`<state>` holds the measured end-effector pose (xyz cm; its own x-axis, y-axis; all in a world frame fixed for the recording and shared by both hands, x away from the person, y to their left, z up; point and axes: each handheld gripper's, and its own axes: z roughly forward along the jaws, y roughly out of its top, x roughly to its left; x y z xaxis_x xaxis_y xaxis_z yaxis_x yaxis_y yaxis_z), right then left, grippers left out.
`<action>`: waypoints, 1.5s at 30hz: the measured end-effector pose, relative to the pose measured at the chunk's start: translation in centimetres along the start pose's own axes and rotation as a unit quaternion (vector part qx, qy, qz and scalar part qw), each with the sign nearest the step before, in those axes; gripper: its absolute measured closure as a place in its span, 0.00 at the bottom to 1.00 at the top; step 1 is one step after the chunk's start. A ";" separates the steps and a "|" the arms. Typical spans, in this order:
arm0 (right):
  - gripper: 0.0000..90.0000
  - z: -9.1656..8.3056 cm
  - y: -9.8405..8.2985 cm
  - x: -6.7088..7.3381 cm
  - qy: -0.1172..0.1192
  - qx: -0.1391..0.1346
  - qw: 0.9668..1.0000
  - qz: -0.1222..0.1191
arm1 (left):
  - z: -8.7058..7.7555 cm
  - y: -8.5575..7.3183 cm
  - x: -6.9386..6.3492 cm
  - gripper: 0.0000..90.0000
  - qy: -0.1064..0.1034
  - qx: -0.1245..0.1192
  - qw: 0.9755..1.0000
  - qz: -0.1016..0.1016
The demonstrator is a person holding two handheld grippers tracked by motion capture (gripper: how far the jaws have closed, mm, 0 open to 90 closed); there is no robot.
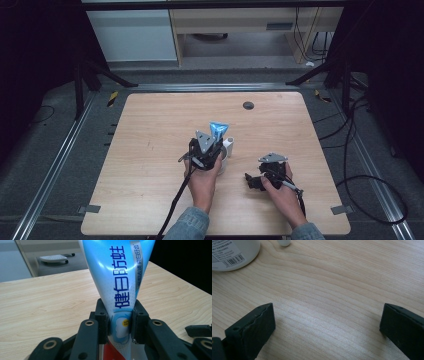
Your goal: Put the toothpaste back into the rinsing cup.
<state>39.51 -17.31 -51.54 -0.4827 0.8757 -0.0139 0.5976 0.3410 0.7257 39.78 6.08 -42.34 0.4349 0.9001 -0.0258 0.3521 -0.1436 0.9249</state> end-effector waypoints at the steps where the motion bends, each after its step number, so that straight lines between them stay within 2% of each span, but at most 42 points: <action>1: 0.00 0.0 0.0 0.0 0.001 0.000 1.000 0.001 | 0.0 0.0 0.0 0.80 0.000 0.001 1.000 -0.001; 2: 0.00 0.0 0.0 0.0 0.001 0.000 1.000 0.001 | 0.0 0.0 0.0 0.80 0.000 0.001 1.000 -0.001; 3: 0.00 -0.1 0.1 0.1 0.003 0.002 1.000 0.011 | 0.0 0.1 0.0 0.79 0.000 0.002 1.000 -0.001; 4: 0.00 0.0 0.0 0.1 0.002 0.001 1.000 0.006 | 0.1 0.1 0.0 0.79 0.000 0.002 1.000 -0.002; 5: 0.00 -0.1 0.1 0.1 0.004 0.003 1.000 0.011 | 0.1 0.1 0.0 0.79 0.000 0.004 1.000 -0.001; 6: 0.00 0.0 0.0 0.0 0.000 0.000 1.000 0.001 | 0.1 0.2 0.0 0.79 0.000 0.006 1.000 -0.001; 7: 0.00 -0.1 0.1 0.1 0.004 0.003 1.000 0.011 | 0.2 0.2 0.0 0.79 0.000 0.007 1.000 -0.002; 8: 0.00 -0.1 0.1 0.1 0.004 0.003 1.000 0.011 | 0.2 0.3 0.0 0.79 -0.001 0.009 1.000 -0.002; 9: 0.00 0.0 0.0 0.0 0.000 0.000 1.000 0.001 | 0.2 0.3 0.0 0.79 0.000 0.009 1.000 -0.002; 10: 0.00 0.0 0.0 0.1 0.002 0.001 1.000 0.008 | 0.3 0.3 0.1 0.79 -0.001 0.010 1.000 -0.003; 12: 0.00 0.0 0.0 0.0 0.000 0.000 1.000 0.001 | 0.4 0.4 0.1 0.79 -0.002 0.014 1.000 -0.003; 13: 0.00 -0.1 0.1 0.1 0.004 0.003 1.000 0.011 | 0.4 0.4 0.1 0.79 -0.003 0.015 1.000 -0.005; 14: 0.00 0.0 0.0 0.0 0.000 0.000 1.000 0.001 | 0.4 0.5 0.1 0.79 -0.003 0.017 1.000 -0.005; 15: 0.00 -0.1 0.0 0.1 0.003 0.002 1.000 0.009 | 0.5 0.5 0.1 0.79 -0.004 0.018 1.000 -0.005; 16: 0.00 0.0 0.0 0.0 0.001 0.000 1.000 0.001 | 0.5 0.5 0.1 0.78 -0.004 0.019 1.000 -0.005; 17: 0.00 0.0 0.0 0.1 0.003 0.001 1.000 0.008 | 0.5 0.5 0.1 0.78 -0.004 0.019 1.000 -0.006; 18: 0.00 0.0 0.0 0.0 0.001 0.000 1.000 0.001 | 0.5 0.5 0.2 0.78 -0.005 0.019 1.000 -0.007; 19: 0.00 -0.1 0.0 0.1 0.003 0.002 1.000 0.009 | 0.6 0.5 0.2 0.78 -0.005 0.019 1.000 -0.008; 20: 0.00 0.0 0.0 0.0 0.001 0.000 1.000 0.001 | 0.6 0.6 0.2 0.78 -0.005 0.020 1.000 -0.007; 21: 0.00 -0.1 0.1 0.1 0.004 0.003 1.000 0.010 | 0.6 0.6 0.2 0.78 -0.005 0.020 1.000 -0.008; 28: 0.00 -0.1 0.1 0.1 0.003 0.003 1.000 0.011 | 0.5 0.6 0.2 0.77 -0.007 0.023 1.000 -0.008; 29: 0.00 0.0 0.0 0.1 0.002 0.001 1.000 0.006 | 0.5 0.6 0.2 0.77 -0.007 0.023 1.000 -0.008; 32: 0.00 0.0 0.0 0.1 0.002 0.001 1.000 0.006 | 0.3 0.8 0.3 0.75 -0.007 0.029 1.000 0.002; 38: 0.00 0.0 0.0 0.1 0.003 0.000 1.000 0.006 | -0.1 1.0 0.8 0.63 -0.009 0.037 0.999 0.010; 40: 0.00 0.0 0.0 0.0 0.003 0.000 1.000 0.003 | -0.1 0.9 0.6 0.56 -0.009 0.037 0.999 0.009; 43: 0.00 0.0 0.0 0.1 0.002 0.001 1.000 0.004 | -0.4 1.0 0.4 0.44 -0.005 0.038 0.999 0.021; 45: 0.00 0.0 0.0 0.1 0.002 0.000 1.000 0.004 | -0.5 1.0 0.5 0.39 -0.009 0.046 0.999 0.017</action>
<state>39.48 -17.26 -51.51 -0.4814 0.8765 -0.0052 0.6018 0.3348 0.7251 39.90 6.59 -41.23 0.4623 0.8867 -0.0034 0.4109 -0.2108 0.8869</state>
